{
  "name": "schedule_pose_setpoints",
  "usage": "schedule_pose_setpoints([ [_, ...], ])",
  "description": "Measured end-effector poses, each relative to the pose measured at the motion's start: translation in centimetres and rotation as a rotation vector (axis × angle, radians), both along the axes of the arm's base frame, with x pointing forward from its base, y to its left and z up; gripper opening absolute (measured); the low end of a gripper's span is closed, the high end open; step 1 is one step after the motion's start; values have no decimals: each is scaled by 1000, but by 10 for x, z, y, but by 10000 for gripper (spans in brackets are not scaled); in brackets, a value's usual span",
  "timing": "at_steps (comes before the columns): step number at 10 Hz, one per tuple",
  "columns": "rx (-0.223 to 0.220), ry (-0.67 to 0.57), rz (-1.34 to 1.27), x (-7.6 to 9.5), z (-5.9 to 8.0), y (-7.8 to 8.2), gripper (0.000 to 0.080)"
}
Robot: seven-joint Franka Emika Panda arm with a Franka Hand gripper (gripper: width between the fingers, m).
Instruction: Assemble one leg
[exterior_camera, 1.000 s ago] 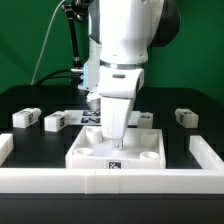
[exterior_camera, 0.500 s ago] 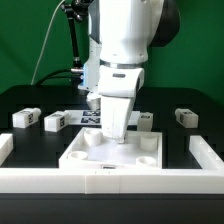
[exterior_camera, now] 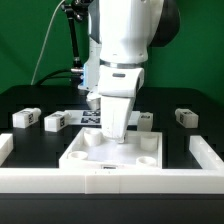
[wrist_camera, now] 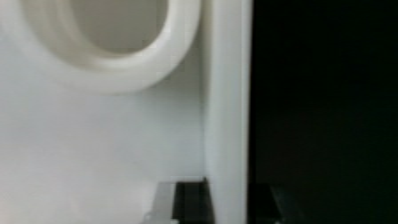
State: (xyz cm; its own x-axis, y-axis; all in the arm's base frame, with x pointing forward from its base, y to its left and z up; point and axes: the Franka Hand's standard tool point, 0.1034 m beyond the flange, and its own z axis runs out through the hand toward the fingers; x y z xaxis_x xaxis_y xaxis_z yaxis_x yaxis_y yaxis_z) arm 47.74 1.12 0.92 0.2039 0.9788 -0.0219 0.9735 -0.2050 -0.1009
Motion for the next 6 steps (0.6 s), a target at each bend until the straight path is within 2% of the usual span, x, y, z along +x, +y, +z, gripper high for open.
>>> schedule_pose_setpoints([
  [3,-2,-4,38,2,1,2,64],
  [6,11,-22,122,8,-1,26,64],
])
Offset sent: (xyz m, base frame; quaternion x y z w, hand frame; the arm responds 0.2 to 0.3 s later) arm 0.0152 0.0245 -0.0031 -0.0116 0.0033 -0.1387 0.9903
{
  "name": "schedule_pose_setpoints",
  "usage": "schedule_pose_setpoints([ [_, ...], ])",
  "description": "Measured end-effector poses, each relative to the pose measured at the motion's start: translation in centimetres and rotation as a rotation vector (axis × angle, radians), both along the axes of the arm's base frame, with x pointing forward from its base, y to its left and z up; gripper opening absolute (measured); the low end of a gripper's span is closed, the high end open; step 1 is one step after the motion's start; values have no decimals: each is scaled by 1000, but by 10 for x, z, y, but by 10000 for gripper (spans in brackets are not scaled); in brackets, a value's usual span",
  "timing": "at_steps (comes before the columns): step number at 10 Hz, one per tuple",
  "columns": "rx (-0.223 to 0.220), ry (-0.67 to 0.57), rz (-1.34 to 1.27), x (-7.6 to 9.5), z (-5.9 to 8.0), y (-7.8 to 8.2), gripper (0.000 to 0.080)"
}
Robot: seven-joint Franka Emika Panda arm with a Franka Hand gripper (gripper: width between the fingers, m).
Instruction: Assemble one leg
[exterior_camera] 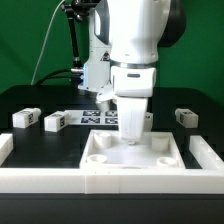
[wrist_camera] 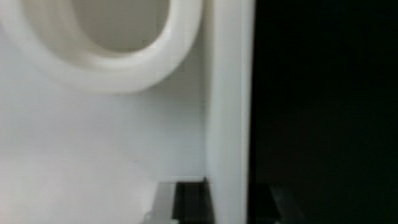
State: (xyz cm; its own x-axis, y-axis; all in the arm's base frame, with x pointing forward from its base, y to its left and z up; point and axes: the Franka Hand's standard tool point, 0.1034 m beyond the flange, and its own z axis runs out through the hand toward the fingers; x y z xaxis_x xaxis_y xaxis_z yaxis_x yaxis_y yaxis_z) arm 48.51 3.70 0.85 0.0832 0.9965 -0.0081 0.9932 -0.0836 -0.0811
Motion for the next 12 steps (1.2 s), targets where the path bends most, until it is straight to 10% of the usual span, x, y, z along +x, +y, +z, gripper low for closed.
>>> schedule_pose_setpoints([
  [3,4,-7,59,6,-1,28,64],
  [7,-1,7,60,5,-1,28,64],
  [10,-1,7,59,5,-1,27,546],
  [12,-1,7,58,5,-1,27,631],
])
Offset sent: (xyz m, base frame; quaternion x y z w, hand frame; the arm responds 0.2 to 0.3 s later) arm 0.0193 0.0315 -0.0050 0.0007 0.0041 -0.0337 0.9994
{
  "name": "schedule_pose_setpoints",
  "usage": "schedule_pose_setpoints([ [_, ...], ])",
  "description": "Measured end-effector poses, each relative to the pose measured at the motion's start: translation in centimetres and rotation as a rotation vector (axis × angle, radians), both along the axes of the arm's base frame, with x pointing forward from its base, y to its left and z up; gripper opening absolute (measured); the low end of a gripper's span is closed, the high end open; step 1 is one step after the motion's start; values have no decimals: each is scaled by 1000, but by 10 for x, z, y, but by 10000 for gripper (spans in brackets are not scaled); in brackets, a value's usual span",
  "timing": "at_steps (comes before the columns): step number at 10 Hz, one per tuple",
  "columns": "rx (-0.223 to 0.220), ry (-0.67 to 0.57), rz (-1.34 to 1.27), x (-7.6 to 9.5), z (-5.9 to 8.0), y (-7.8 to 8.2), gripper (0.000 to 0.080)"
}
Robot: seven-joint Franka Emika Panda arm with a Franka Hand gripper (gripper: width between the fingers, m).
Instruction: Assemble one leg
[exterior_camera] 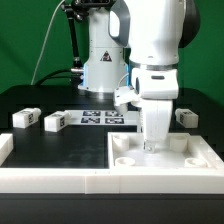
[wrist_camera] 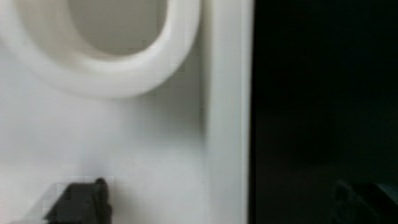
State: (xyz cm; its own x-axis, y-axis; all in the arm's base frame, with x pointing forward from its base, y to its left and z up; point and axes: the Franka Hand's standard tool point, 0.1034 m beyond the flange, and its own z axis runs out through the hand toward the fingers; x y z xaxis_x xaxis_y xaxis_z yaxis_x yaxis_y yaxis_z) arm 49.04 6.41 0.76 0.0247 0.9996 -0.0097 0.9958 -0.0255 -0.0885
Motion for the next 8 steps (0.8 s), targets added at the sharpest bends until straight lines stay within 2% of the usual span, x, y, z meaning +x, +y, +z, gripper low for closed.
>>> schedule_pose_setpoints([
  [6,0,-1,0,0,0,0,648],
  [8,-13,-24,-46,-2,25,7,648],
])
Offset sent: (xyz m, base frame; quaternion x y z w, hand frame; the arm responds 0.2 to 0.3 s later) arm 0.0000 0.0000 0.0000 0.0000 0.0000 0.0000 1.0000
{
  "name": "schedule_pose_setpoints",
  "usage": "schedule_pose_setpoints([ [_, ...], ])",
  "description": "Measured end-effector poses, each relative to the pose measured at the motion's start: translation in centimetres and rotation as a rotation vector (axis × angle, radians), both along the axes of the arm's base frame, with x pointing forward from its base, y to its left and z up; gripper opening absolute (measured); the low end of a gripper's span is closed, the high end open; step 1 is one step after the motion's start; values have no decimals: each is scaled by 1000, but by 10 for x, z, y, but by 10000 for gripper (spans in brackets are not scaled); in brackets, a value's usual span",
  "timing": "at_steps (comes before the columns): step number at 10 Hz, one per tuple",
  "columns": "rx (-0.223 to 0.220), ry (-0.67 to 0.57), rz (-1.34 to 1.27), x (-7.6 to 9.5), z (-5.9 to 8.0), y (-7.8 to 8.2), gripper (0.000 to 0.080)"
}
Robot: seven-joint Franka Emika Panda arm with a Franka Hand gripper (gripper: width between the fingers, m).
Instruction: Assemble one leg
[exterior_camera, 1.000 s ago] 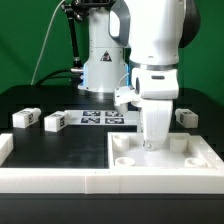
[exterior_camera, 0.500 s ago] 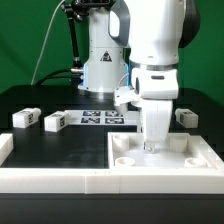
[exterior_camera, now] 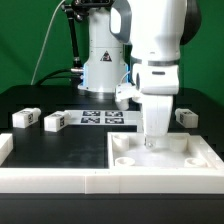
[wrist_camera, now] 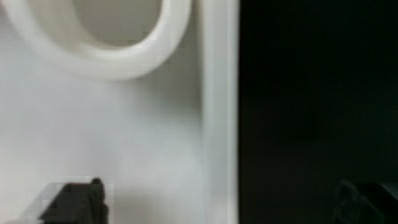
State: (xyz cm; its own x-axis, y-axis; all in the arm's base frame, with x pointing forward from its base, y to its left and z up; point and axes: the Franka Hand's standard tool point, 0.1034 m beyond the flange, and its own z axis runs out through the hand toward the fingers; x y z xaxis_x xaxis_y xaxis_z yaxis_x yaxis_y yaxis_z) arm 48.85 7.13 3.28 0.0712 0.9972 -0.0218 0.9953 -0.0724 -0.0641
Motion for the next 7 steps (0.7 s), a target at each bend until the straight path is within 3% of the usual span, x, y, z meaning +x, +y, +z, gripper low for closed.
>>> schedule_pose_setpoints([
  [2,-19,-10,-30,-2,28,7,648],
  [4,-29,-29,-103,-12,43,14,648],
  [7,-29,-24,-123,-13,40,13,648],
])
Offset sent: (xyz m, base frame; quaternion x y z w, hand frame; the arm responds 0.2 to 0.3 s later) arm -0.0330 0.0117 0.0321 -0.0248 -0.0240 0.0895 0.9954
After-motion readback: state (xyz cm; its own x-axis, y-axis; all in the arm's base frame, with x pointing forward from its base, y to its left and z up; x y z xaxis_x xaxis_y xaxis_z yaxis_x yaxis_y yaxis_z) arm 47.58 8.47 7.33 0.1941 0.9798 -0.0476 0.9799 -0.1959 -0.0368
